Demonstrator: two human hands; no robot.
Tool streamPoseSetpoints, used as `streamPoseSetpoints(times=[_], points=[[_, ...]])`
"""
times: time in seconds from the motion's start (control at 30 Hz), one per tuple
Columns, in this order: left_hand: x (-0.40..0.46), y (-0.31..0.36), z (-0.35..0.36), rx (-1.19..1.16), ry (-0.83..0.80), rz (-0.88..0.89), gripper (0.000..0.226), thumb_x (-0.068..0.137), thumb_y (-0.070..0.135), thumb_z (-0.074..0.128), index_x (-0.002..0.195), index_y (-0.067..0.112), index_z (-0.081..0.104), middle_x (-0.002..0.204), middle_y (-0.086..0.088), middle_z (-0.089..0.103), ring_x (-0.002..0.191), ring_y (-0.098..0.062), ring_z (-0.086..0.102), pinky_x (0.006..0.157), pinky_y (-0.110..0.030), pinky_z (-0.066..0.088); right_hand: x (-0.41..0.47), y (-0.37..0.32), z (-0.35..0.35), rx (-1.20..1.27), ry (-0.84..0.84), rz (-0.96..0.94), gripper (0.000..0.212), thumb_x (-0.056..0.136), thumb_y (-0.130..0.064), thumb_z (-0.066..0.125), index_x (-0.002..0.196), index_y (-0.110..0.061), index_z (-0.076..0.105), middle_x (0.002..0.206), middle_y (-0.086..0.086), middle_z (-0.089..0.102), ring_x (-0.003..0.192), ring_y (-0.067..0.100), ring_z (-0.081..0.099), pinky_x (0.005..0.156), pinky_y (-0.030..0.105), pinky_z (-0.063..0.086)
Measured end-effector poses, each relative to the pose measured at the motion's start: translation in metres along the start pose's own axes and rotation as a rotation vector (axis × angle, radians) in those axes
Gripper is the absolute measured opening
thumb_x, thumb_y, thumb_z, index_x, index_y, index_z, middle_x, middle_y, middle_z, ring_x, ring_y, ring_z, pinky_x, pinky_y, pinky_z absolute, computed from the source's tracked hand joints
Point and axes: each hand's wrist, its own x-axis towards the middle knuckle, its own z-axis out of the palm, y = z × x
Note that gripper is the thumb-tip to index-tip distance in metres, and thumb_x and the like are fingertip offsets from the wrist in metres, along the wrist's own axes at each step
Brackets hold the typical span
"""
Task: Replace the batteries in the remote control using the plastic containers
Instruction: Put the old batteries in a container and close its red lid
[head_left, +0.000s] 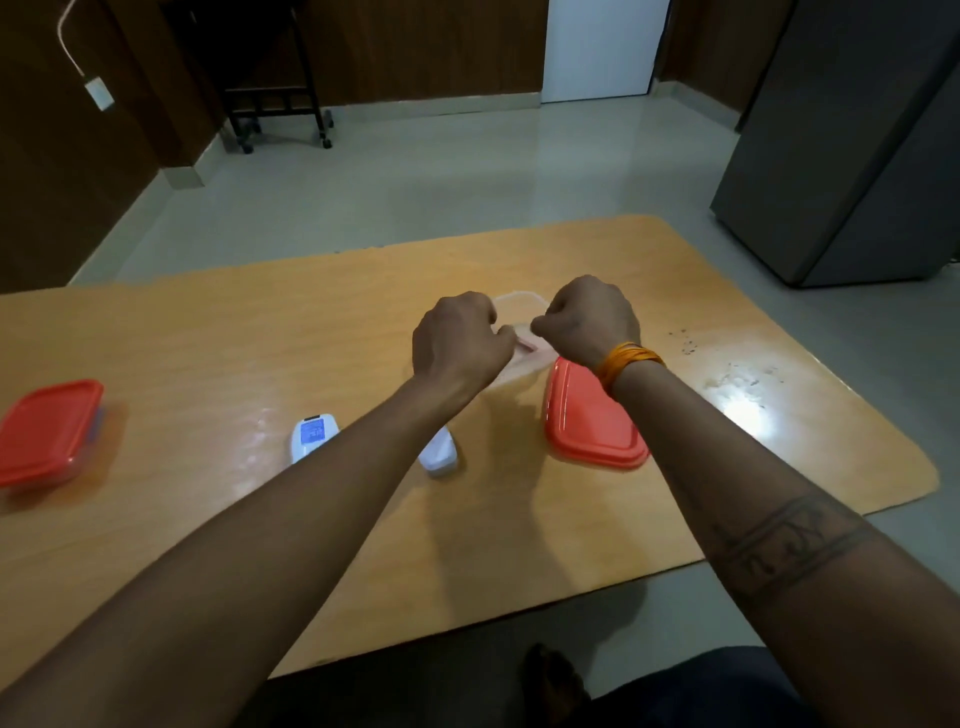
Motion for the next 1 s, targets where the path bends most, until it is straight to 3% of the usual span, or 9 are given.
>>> streamPoseSetpoints(times=[0.07, 0.13, 0.27, 0.37, 0.47, 0.63, 0.77, 0.9, 1.0], points=[[-0.025, 0.011, -0.002, -0.111, 0.039, 0.031, 0.037, 0.090, 0.044, 0.066, 0.116, 0.018, 0.077, 0.097, -0.004, 0.080, 0.092, -0.026, 0.073, 0.076, -0.038, 0.061, -0.016, 0.009, -0.010, 0.101, -0.003, 0.021, 0.021, 0.075, -0.031, 0.074, 0.074, -0.010, 0.077, 0.069, 0.012, 0.074, 0.069, 0.034, 0.071, 0.064, 0.044, 0.063], [-0.047, 0.020, 0.001, -0.234, 0.031, 0.008, 0.034, 0.089, 0.043, 0.067, 0.113, 0.021, 0.078, 0.093, -0.001, 0.080, 0.092, -0.023, 0.074, 0.078, -0.037, 0.060, -0.032, 0.022, -0.018, 0.169, 0.023, 0.048, 0.024, 0.076, -0.033, 0.075, 0.070, -0.010, 0.075, 0.064, 0.013, 0.072, 0.066, 0.036, 0.070, 0.063, 0.047, 0.063], [-0.085, 0.033, 0.012, -0.359, -0.164, -0.016, 0.040, 0.087, 0.036, 0.074, 0.123, 0.017, 0.076, 0.114, -0.004, 0.080, 0.112, -0.021, 0.072, 0.098, -0.029, 0.052, -0.060, 0.053, -0.021, 0.189, 0.015, 0.183, 0.027, 0.074, -0.034, 0.074, 0.078, -0.007, 0.077, 0.069, 0.016, 0.073, 0.068, 0.040, 0.072, 0.067, 0.053, 0.064], [-0.101, 0.041, 0.020, -0.328, -0.299, 0.019, 0.049, 0.089, 0.037, 0.074, 0.133, 0.017, 0.068, 0.125, -0.007, 0.074, 0.112, -0.027, 0.067, 0.087, -0.032, 0.050, -0.073, 0.075, -0.019, 0.124, -0.020, 0.272, 0.034, 0.078, -0.031, 0.073, 0.096, -0.003, 0.074, 0.089, 0.017, 0.075, 0.081, 0.040, 0.071, 0.077, 0.047, 0.063], [-0.106, 0.044, 0.026, -0.344, -0.343, -0.005, 0.053, 0.089, 0.042, 0.074, 0.136, 0.020, 0.064, 0.121, -0.006, 0.073, 0.106, -0.026, 0.067, 0.079, -0.030, 0.045, -0.079, 0.089, -0.014, 0.076, -0.038, 0.295, 0.040, 0.082, -0.037, 0.071, 0.109, -0.007, 0.068, 0.103, 0.017, 0.070, 0.091, 0.039, 0.068, 0.073, 0.038, 0.055], [-0.107, 0.046, 0.024, -0.290, -0.368, -0.017, 0.051, 0.090, 0.046, 0.073, 0.130, 0.015, 0.066, 0.117, -0.005, 0.071, 0.103, -0.027, 0.068, 0.081, -0.034, 0.053, -0.081, 0.100, -0.012, 0.128, -0.011, 0.329, 0.031, 0.083, -0.031, 0.073, 0.069, -0.008, 0.058, 0.070, 0.012, 0.063, 0.061, 0.030, 0.058, 0.050, 0.026, 0.035], [-0.105, 0.047, 0.022, -0.251, -0.370, -0.011, 0.048, 0.090, 0.047, 0.072, 0.124, 0.013, 0.069, 0.111, -0.005, 0.072, 0.096, -0.025, 0.066, 0.079, -0.037, 0.054, -0.081, 0.106, -0.013, 0.262, 0.012, 0.404, 0.034, 0.078, -0.031, 0.074, 0.070, 0.001, 0.068, 0.067, 0.017, 0.069, 0.067, 0.035, 0.069, 0.055, 0.030, 0.045], [-0.107, 0.049, 0.022, -0.240, -0.392, -0.007, 0.046, 0.090, 0.049, 0.072, 0.120, 0.015, 0.071, 0.104, -0.004, 0.072, 0.090, -0.022, 0.067, 0.075, -0.038, 0.056, -0.081, 0.109, -0.021, 0.359, 0.045, 0.428, 0.031, 0.079, -0.029, 0.072, 0.063, -0.005, 0.060, 0.061, 0.011, 0.060, 0.062, 0.033, 0.059, 0.054, 0.030, 0.041], [-0.109, 0.052, 0.021, -0.231, -0.417, -0.002, 0.045, 0.091, 0.050, 0.071, 0.119, 0.015, 0.071, 0.103, -0.003, 0.072, 0.089, -0.020, 0.067, 0.073, -0.035, 0.054, -0.080, 0.107, -0.024, 0.444, 0.047, 0.441, 0.027, 0.076, -0.027, 0.074, 0.064, -0.006, 0.063, 0.069, 0.015, 0.070, 0.068, 0.035, 0.068, 0.065, 0.044, 0.059]])
